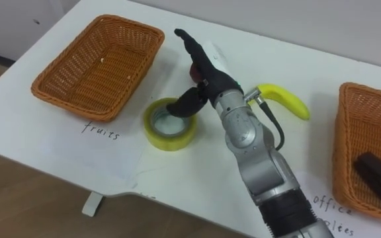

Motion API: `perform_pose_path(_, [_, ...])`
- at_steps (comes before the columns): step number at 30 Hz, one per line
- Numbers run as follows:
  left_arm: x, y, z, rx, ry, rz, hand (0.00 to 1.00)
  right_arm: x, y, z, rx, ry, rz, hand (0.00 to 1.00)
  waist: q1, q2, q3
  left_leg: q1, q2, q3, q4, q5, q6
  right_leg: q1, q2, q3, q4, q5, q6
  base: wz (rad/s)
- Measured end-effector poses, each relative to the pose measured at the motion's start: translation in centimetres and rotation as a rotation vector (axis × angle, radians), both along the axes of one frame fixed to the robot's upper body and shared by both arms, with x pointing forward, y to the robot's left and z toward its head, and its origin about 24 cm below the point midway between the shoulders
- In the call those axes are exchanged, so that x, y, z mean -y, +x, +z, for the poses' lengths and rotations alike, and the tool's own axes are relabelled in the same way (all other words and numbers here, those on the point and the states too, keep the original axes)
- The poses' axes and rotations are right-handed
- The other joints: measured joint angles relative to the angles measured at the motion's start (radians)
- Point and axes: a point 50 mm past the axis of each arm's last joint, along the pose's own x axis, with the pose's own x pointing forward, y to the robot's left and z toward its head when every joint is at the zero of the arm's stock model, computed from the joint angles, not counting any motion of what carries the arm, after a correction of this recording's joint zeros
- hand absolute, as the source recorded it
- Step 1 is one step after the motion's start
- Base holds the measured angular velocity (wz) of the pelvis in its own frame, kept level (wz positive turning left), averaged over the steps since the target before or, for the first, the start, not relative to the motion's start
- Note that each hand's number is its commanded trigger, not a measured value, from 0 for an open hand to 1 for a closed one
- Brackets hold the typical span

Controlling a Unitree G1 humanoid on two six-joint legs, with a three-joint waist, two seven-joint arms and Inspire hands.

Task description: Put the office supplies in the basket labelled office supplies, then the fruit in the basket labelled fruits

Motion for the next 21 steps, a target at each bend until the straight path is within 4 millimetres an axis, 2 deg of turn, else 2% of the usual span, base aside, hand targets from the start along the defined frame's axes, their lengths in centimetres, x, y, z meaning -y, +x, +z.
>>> perform_pose_path(7, [0.0,0.1,0.0,0.002,-0.001,0.0,0.0,-0.3,-0.1,-0.2,-0.006,-0.016,0.016,0.0,0.002,-0.004,0.0005,0.0,-0.002,0.0,0.0,0.001,0.001,0.0,-0.002,0.0,0.0,0.0,0.0,0.0])
perform_pose_path(16, [0.0,0.1,0.0,0.01,0.0,-0.002,0.0,-0.2,-0.1,-1.7,-0.073,-0.048,0.024,0.0,0.001,-0.003,0.0011,0.003,-0.003,-0.001,0.0,0.002,0.004,0.003,-0.003,0.009,0.0,0.0,0.0,0.0])
perform_pose_path(21, [0.0,0.3,0.1,0.02,-0.003,-0.014,0.0,-0.4,-0.1,-1.7,-0.062,-0.126,0.043,0.0,0.002,-0.002,0.0015,0.002,-0.003,0.0,-0.001,0.002,0.004,0.002,-0.003,0.009,0.0,0.0,0.0,0.0])
